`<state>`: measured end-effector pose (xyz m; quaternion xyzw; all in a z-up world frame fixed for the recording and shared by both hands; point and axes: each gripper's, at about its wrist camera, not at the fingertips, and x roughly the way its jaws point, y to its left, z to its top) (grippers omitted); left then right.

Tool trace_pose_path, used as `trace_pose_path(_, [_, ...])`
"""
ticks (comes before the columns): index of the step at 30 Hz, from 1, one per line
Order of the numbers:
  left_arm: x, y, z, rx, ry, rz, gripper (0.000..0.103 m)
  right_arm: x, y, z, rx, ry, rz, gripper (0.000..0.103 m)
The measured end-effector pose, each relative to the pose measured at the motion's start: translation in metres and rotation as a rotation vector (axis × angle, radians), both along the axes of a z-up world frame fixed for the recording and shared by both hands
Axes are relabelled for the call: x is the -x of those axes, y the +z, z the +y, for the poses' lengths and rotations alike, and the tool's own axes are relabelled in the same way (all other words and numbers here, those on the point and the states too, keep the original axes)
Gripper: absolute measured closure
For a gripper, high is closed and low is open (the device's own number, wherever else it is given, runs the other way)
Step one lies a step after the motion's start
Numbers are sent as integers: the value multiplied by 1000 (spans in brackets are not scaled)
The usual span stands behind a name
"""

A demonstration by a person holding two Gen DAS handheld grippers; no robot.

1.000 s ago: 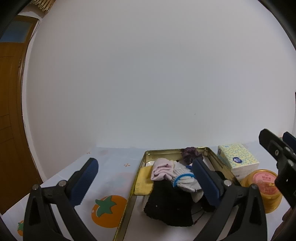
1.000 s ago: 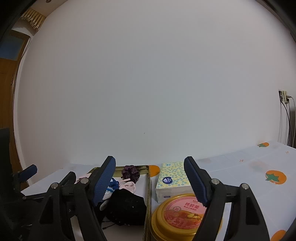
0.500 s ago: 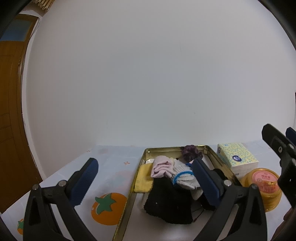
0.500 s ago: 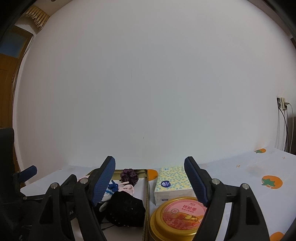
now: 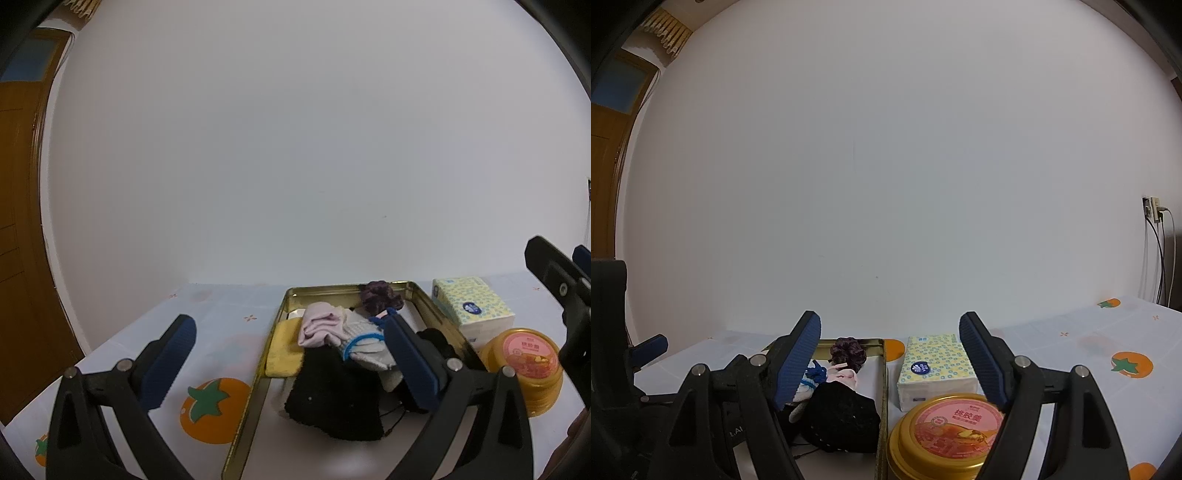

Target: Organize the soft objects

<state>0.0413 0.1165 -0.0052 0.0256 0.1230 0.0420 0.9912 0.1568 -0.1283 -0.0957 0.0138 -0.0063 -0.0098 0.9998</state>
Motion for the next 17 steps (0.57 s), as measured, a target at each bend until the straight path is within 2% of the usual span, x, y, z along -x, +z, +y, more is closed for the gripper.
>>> trace_pose_path(17, [1,1,-2,20,-13,6,0,-4,3,-2,0,0,16,23])
